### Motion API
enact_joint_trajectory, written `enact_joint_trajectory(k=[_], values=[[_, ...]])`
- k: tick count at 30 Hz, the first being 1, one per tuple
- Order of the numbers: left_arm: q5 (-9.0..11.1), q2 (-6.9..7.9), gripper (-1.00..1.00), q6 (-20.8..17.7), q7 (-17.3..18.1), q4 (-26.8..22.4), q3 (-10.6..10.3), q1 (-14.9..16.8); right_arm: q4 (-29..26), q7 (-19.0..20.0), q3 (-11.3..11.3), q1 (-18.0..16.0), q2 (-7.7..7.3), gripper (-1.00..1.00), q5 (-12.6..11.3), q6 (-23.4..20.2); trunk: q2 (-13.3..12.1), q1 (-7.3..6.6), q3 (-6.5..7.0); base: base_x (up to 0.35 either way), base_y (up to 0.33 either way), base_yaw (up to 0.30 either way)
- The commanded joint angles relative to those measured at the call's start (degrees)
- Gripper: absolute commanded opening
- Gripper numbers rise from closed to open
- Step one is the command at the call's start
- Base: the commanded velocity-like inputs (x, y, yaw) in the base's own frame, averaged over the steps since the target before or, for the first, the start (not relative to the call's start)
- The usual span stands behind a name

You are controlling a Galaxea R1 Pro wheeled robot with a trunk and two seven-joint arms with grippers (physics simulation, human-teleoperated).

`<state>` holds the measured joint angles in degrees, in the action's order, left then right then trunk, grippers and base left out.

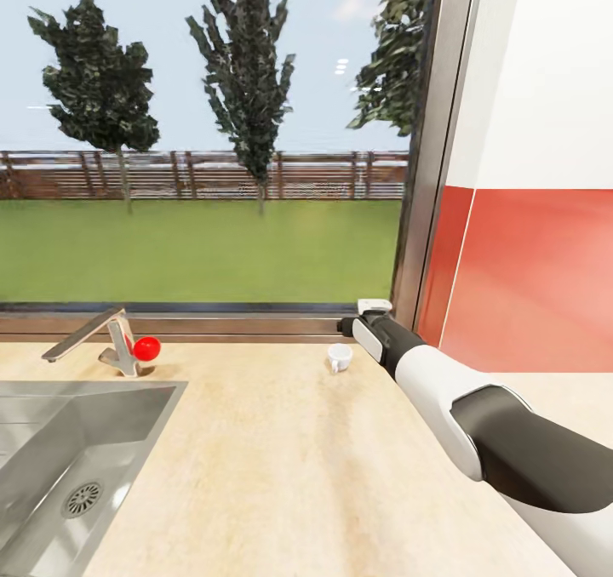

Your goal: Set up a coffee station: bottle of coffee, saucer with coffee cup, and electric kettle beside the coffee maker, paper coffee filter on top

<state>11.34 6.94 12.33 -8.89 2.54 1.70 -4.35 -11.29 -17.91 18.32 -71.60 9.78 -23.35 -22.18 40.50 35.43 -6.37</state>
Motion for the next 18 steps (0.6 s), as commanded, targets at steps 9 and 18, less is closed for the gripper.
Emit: enact_joint_trajectory(k=[9,18], values=[[0.16,0.00,1.00,0.24,0.17,0.14,0.14,-0.50,-0.23,-0.38,0.49,-0.04,0.05,1.00,-0.60,-0.32,0.07,0.02,-0.20,0.000,0.000,0.000],[0.09,0.08,1.00,0.24,0.25,0.09,0.14,-1.58,-0.40,-0.45,0.49,-0.04,0.07,1.00,-0.64,-0.40,0.07,0.02,-0.96,0.000,0.000,0.000]])
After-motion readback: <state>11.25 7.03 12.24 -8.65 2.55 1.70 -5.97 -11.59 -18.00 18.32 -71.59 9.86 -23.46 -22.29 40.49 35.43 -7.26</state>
